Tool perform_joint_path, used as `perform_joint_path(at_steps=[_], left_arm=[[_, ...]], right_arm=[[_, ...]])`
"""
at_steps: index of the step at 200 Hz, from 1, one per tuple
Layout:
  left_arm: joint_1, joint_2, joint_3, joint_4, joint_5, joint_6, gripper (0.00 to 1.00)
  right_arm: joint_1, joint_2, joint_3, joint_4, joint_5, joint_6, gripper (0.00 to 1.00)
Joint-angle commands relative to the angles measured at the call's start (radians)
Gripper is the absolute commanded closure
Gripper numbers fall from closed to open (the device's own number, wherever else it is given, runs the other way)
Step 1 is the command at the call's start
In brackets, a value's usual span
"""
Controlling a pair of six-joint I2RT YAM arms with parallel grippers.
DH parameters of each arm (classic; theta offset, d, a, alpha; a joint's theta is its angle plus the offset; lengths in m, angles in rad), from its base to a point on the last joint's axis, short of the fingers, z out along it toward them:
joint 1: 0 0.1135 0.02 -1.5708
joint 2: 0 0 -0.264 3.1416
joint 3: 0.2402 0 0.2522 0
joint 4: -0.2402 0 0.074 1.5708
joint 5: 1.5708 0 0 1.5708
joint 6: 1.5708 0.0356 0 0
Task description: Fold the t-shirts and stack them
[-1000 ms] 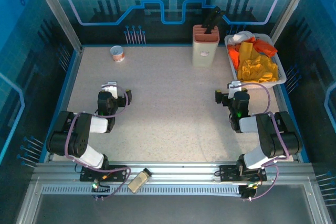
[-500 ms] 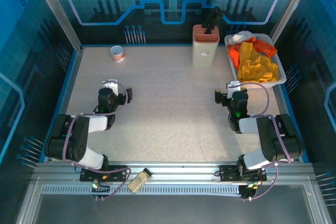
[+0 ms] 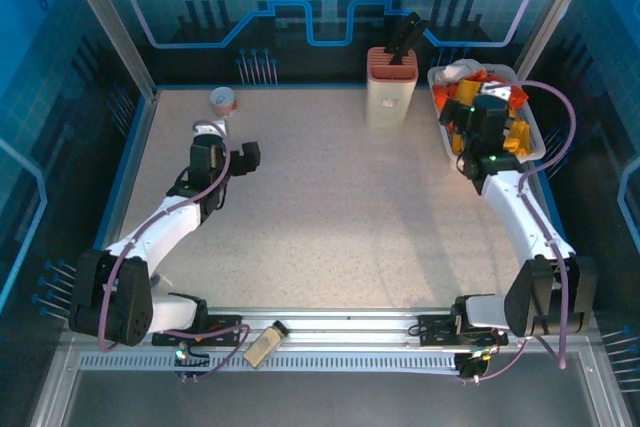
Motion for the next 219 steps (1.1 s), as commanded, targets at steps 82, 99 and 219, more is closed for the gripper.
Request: perform_joint_path(at_steps=[82, 99, 219], left_arm=[[-0.099, -0.273, -0.081, -0.381, 0.191, -0.156, 0.21], [-0.102, -0.326, -0.107, -0.409, 0.187, -0.160, 0.21], [-0.104, -0.368, -0.127, -0.412, 0.223, -0.213, 0.22]], right_arm=[[-0.175, 0.469, 0.317, -0.243, -0.210, 0.234, 0.13], [-0.178, 0.537, 0.378, -0.267, -0.220, 0.227, 0.15], [-0.149, 0.371, 0.311, -0.198, -0.160, 0.198, 1.00]])
